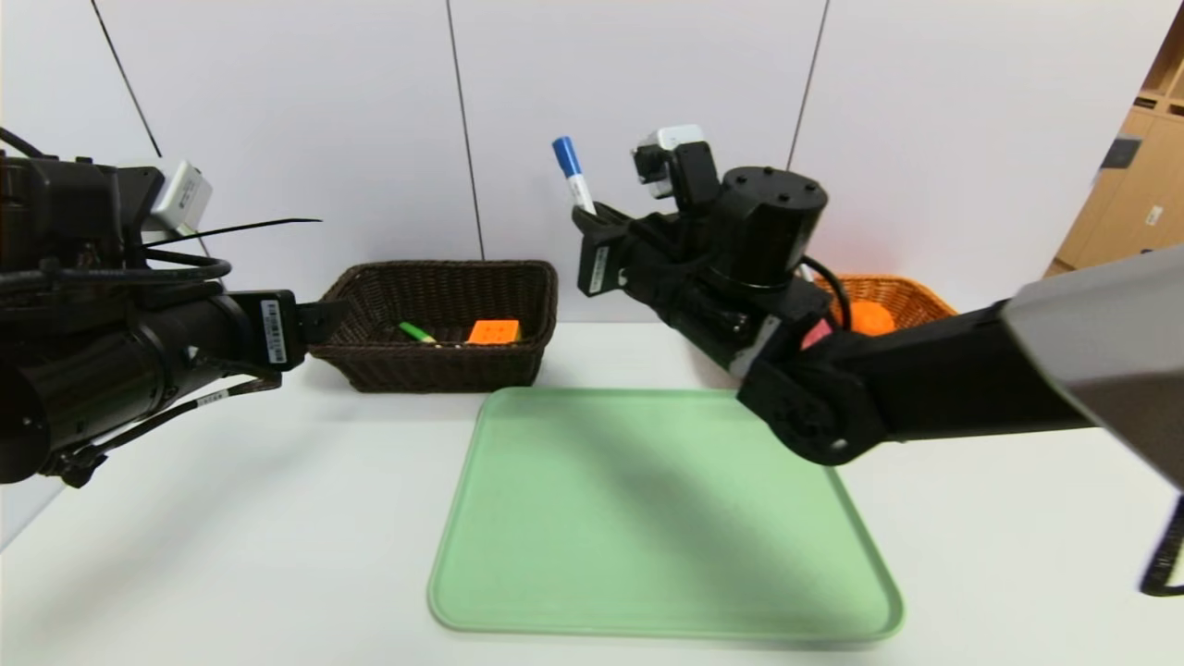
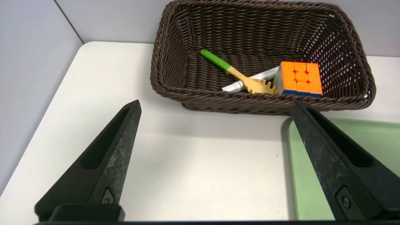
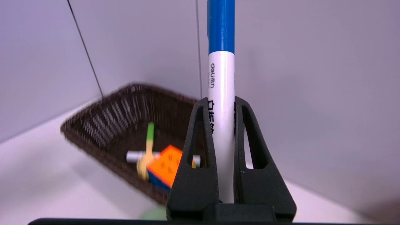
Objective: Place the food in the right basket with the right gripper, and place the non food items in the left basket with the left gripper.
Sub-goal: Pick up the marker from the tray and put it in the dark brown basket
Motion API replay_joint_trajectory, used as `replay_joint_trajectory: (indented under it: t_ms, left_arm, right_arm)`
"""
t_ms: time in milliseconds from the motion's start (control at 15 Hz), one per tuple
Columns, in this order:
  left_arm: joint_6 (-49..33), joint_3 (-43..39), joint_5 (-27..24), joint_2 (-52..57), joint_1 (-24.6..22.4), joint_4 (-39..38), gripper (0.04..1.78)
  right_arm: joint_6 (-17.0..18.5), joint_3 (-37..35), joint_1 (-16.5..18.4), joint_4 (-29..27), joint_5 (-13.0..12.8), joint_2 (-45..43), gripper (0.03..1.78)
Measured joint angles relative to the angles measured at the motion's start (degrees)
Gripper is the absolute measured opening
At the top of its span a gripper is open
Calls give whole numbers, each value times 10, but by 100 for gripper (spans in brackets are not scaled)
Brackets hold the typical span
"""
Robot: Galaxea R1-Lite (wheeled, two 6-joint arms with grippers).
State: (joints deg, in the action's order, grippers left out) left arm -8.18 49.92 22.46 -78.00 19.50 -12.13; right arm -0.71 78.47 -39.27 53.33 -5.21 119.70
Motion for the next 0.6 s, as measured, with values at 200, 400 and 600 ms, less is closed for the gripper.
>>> replay_joint_trajectory:
  t_ms: [200, 400, 600]
  left_arm:
    - [-2, -20, 0, 20, 0, 0, 169]
    - [-5, -31, -1, 26, 0, 0, 169]
    - [-5, -36, -2, 27, 0, 0, 169]
  right_arm:
    - [-40, 140, -9, 62, -17, 112, 18]
    - [-93, 261, -17, 80, -31, 202, 18]
    - [-129, 316, -28, 78, -25, 256, 18]
